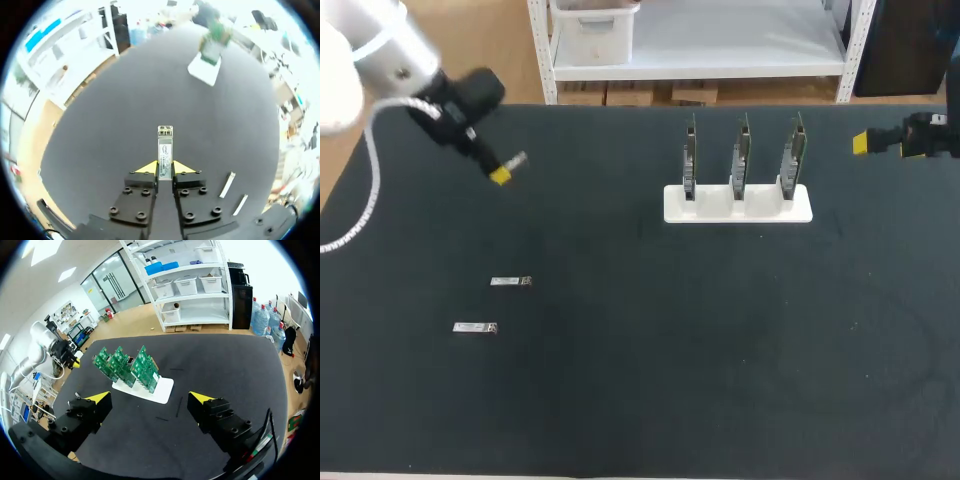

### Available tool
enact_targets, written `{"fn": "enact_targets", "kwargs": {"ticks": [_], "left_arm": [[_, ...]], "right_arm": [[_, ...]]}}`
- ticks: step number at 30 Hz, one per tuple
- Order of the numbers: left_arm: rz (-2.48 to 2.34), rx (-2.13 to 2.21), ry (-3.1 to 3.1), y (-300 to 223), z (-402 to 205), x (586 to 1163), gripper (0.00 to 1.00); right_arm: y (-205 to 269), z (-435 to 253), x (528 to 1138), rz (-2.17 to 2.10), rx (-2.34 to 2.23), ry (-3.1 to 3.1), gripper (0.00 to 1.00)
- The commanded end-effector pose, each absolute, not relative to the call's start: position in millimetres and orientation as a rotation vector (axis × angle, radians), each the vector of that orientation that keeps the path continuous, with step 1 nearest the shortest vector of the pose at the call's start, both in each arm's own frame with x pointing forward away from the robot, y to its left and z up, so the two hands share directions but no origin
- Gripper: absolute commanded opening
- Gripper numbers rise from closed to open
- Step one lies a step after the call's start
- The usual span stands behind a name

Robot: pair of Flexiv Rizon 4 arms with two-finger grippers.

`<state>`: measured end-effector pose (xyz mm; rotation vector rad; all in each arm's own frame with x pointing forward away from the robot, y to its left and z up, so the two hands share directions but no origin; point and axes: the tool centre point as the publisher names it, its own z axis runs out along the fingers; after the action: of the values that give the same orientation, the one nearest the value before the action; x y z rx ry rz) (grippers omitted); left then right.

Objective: Pick up the optical module with the left hand, and insert it into the network port with the right hand.

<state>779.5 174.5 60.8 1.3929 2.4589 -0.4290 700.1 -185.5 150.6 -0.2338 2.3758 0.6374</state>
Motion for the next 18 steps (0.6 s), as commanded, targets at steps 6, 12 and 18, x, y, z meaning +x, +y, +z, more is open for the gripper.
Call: {"fn": "enact_targets", "kwargs": {"ticks": [6,12,18], "left_arm": [[-0.548,0.844,2.201,177,129,786,0.0],[-0.53,0.791,2.066,162,167,787,0.0],[-0.561,0.774,1.939,143,194,792,0.0]], "right_arm": [[-185,151,700,0.633,-0.231,2.376,1.0],[-185,151,700,0.633,-0.231,2.376,1.0],[-185,151,700,0.633,-0.231,2.376,1.0]]}}
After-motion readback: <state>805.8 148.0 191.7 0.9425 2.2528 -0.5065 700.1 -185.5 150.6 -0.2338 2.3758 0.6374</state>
